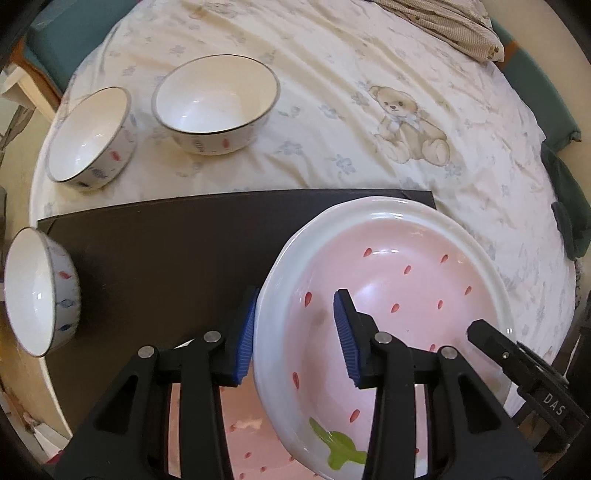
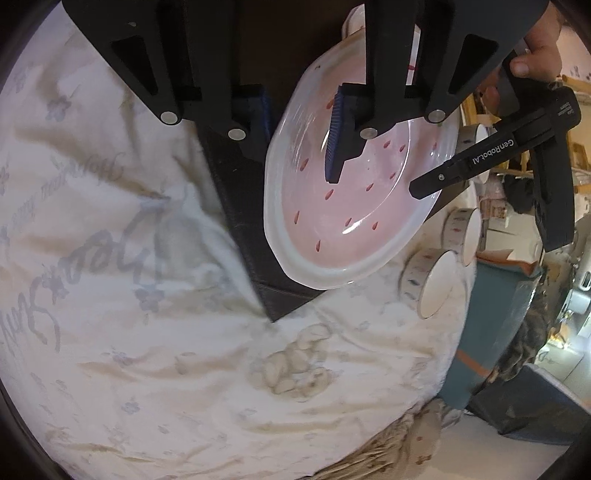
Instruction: Organize plates and bowls
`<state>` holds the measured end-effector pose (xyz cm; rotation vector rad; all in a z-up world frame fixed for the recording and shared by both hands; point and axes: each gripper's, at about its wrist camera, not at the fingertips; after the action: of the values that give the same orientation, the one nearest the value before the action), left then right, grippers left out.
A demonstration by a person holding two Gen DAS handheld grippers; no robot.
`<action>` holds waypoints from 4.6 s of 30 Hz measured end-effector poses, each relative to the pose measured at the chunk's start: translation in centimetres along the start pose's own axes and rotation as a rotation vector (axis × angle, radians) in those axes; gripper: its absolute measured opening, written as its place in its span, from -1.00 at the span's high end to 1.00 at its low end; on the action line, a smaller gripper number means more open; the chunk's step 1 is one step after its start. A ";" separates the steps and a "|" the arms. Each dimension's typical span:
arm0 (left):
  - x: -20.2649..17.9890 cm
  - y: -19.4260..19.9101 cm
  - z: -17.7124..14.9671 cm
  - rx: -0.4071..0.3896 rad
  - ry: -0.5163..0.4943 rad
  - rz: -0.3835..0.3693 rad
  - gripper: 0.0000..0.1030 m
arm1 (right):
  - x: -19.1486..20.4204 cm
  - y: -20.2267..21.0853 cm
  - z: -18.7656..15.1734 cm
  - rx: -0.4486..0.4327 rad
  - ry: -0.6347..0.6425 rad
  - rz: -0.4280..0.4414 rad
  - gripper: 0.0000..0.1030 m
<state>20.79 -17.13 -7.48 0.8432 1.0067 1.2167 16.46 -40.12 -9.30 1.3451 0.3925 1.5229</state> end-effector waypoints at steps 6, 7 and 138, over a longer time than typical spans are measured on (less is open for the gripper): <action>2.1 2.2 -0.9 -0.030 0.026 0.003 0.31 | 2.7 0.6 -1.4 -0.001 0.062 0.016 0.48; 2.5 2.6 -1.1 -0.035 0.030 0.002 0.31 | 3.1 0.6 -1.6 0.001 0.070 0.020 0.48; 11.9 1.3 -11.7 0.092 0.106 -0.071 0.37 | 6.9 -4.3 -12.4 0.218 0.162 -0.083 0.34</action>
<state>9.94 -5.22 -12.20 0.8142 1.1758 1.1719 8.59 -28.08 -12.94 1.3567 0.7259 1.5586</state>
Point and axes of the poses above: each gripper's, at about its wrist camera, not at the fingertips, and y roughly against the way its jaws point, x to its left, z to its top, and after that the axes turned 8 degrees about -x, right-handed
